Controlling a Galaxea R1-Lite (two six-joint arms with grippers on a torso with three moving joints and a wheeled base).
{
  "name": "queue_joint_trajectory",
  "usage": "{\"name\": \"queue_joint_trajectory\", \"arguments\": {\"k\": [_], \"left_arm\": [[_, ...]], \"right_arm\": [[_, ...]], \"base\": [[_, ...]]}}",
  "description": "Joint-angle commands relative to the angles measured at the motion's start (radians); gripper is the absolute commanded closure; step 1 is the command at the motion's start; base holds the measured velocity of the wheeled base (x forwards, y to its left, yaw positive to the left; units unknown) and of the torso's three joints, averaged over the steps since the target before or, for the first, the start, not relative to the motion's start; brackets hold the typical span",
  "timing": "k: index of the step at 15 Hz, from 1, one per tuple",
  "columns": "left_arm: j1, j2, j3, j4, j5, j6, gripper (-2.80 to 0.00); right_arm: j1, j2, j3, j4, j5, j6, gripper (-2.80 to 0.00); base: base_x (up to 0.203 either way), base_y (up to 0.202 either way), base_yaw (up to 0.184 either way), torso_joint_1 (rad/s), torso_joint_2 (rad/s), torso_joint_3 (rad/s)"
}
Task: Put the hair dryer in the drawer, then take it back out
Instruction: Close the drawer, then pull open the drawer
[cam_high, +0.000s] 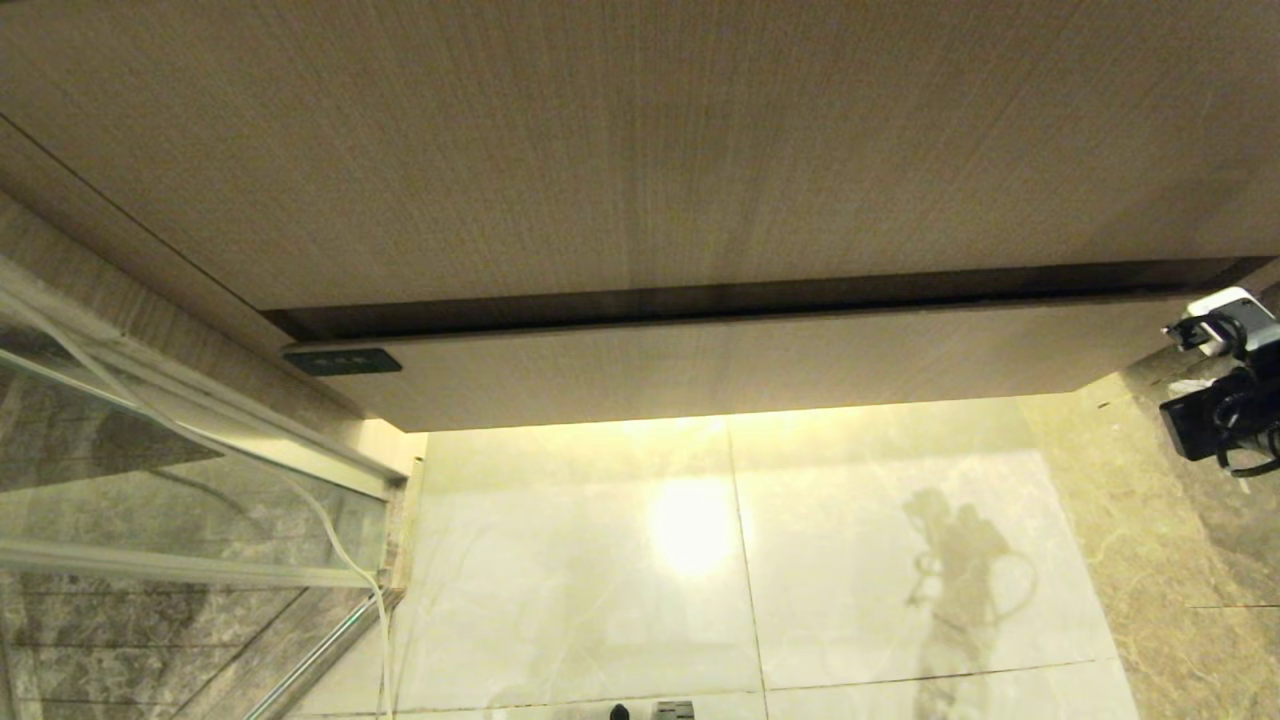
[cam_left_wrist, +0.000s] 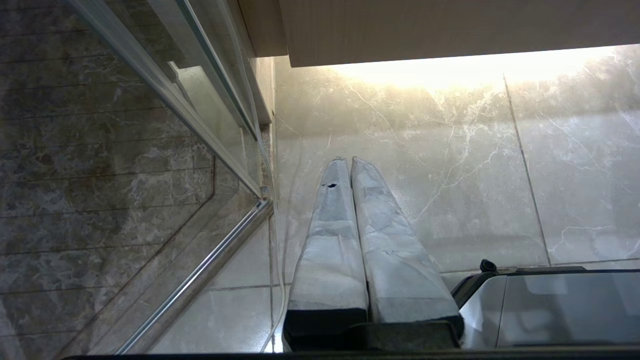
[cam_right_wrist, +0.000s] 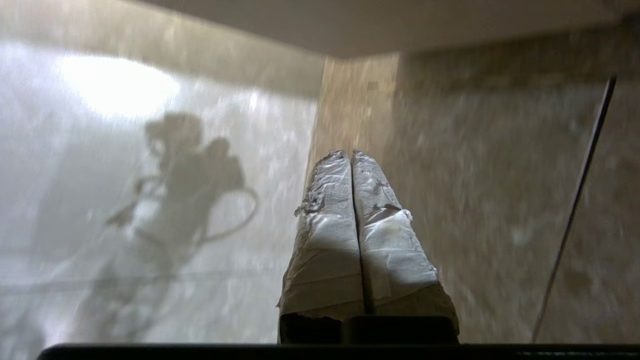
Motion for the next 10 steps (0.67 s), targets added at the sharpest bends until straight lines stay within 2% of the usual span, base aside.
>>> {"name": "queue_joint_trajectory", "arguments": {"k": [1, 4, 10], "left_arm": [[0.0, 0.0, -0.001, 0.0, 0.0, 0.0, 0.0], [0.0, 0.0, 0.0, 0.0, 0.0, 0.0, 0.0], [0.0, 0.0, -0.001, 0.0, 0.0, 0.0, 0.0]], "right_arm": [[0.017, 0.099, -0.034, -0.06, 0.0, -0.003, 0.0], [0.025, 0.159, -0.097, -0.12, 0.0, -0.002, 0.0], [0.025, 0.195, -0.117, -0.229, -0.002, 0.0, 0.0]], "base": [[0.0, 0.0, 0.0, 0.0, 0.0, 0.0], [0.0, 0.0, 0.0, 0.0, 0.0, 0.0], [0.0, 0.0, 0.0, 0.0, 0.0, 0.0]]}}
